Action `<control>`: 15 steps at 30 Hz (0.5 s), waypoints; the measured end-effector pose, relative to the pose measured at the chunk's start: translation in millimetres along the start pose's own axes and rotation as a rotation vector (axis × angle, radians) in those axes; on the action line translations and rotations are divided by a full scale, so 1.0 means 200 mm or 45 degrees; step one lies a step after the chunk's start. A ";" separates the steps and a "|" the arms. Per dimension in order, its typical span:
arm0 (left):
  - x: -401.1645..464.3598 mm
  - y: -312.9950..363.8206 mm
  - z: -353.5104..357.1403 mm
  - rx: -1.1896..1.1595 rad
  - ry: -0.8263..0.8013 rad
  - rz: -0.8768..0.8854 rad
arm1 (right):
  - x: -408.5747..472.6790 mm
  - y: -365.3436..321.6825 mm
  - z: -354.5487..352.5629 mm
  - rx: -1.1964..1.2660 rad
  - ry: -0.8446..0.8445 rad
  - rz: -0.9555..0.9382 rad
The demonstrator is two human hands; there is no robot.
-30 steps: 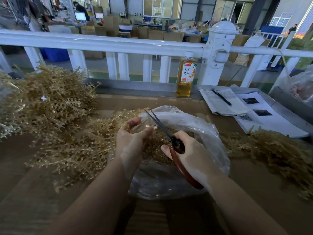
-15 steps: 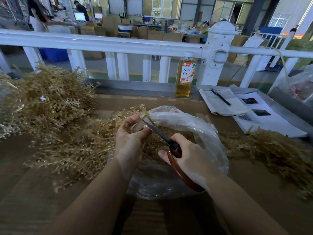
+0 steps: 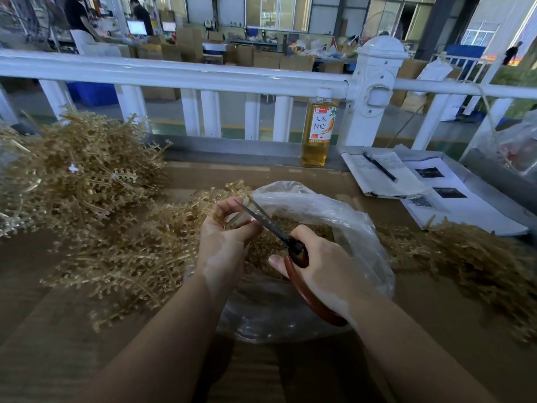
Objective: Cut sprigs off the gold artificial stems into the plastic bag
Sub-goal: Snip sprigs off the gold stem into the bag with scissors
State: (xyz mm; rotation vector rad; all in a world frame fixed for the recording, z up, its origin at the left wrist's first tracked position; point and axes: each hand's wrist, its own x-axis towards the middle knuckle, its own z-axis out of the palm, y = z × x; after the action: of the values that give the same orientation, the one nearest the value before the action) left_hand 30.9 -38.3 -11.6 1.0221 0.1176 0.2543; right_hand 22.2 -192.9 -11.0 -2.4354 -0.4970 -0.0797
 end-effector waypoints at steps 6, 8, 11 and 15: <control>0.00 0.00 0.00 -0.054 0.043 -0.016 | 0.00 -0.01 0.01 -0.035 0.019 -0.004; 0.01 0.00 0.00 -0.074 0.057 -0.029 | 0.00 -0.01 0.01 -0.032 0.021 -0.021; 0.01 -0.01 -0.01 -0.057 0.071 -0.043 | 0.00 -0.02 0.01 -0.065 0.009 -0.037; 0.01 -0.01 -0.01 -0.030 0.074 -0.061 | -0.01 -0.02 0.00 -0.083 0.011 -0.048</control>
State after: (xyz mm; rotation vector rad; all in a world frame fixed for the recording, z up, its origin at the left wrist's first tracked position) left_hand 33.3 -36.3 -13.9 0.9878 0.1908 0.2413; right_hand 19.5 -190.6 -8.9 -2.4881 -0.5445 -0.1244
